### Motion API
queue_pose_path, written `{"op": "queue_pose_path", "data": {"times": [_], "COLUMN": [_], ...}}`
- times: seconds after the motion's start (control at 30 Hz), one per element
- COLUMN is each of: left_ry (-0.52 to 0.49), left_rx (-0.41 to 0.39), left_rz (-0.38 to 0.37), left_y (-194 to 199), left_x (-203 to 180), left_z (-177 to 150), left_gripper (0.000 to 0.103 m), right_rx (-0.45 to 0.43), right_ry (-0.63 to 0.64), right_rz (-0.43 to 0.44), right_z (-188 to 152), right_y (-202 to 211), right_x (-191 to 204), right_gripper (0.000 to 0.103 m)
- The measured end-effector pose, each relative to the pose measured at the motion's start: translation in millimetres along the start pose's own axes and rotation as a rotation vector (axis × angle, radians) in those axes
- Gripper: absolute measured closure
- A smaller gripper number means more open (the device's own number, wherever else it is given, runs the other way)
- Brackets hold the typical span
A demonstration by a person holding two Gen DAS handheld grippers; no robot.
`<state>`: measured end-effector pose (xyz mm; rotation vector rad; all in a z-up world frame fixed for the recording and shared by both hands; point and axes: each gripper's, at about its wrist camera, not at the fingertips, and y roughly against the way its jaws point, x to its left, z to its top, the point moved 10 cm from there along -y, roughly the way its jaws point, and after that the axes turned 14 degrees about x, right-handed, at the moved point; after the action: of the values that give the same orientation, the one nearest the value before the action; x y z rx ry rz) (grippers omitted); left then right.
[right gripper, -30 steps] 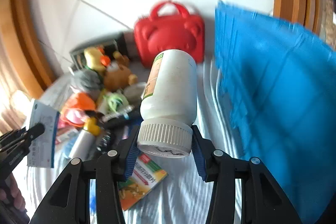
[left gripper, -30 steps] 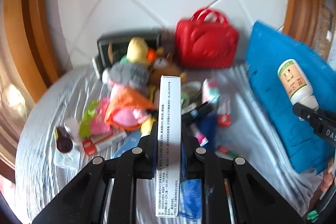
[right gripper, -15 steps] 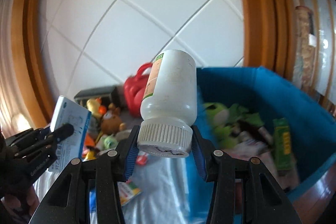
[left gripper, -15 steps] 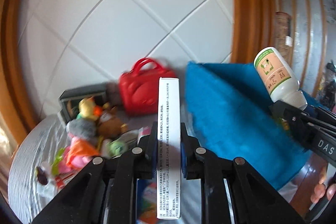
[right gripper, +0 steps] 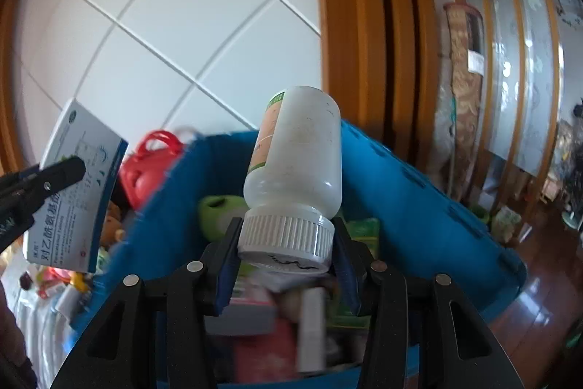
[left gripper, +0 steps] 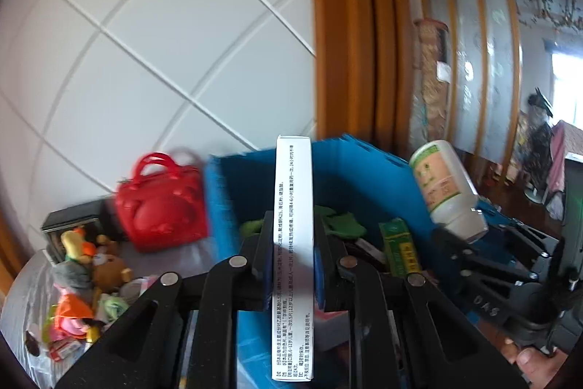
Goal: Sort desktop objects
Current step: 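Lift and carry the white box and pill bottle over the blue bin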
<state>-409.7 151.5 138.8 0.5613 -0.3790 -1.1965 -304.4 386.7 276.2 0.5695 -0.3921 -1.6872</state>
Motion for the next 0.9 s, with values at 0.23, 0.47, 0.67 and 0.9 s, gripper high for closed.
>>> {"op": "queue_pose_path", "data": {"times": [0.23,0.47,0.67,0.9], "left_ry": [0.033,0.059,0.058,0.049], "left_rx": [0.176,0.255,0.293,0.303], "left_rz": [-0.007,0.02,0.023,0.04], "left_y": [-72,-99,-109,-110], "left_x": [-51,-64,-67,-68], "left_z": [-4,-4,-9,-11], "left_gripper": [0.086,0.086,0.086,0.086], "right_rx": [0.071,0.104,0.147,0.171], "right_ry": [0.057,0.086,0.098,0.083], "right_rz": [0.02,0.029,0.037,0.035], "right_z": [1,8,2,1], "right_y": [-38,-59,-65,-69], "right_x": [-43,-58,-57,-60], "right_gripper": [0.057,0.058,0.058,0.058]}}
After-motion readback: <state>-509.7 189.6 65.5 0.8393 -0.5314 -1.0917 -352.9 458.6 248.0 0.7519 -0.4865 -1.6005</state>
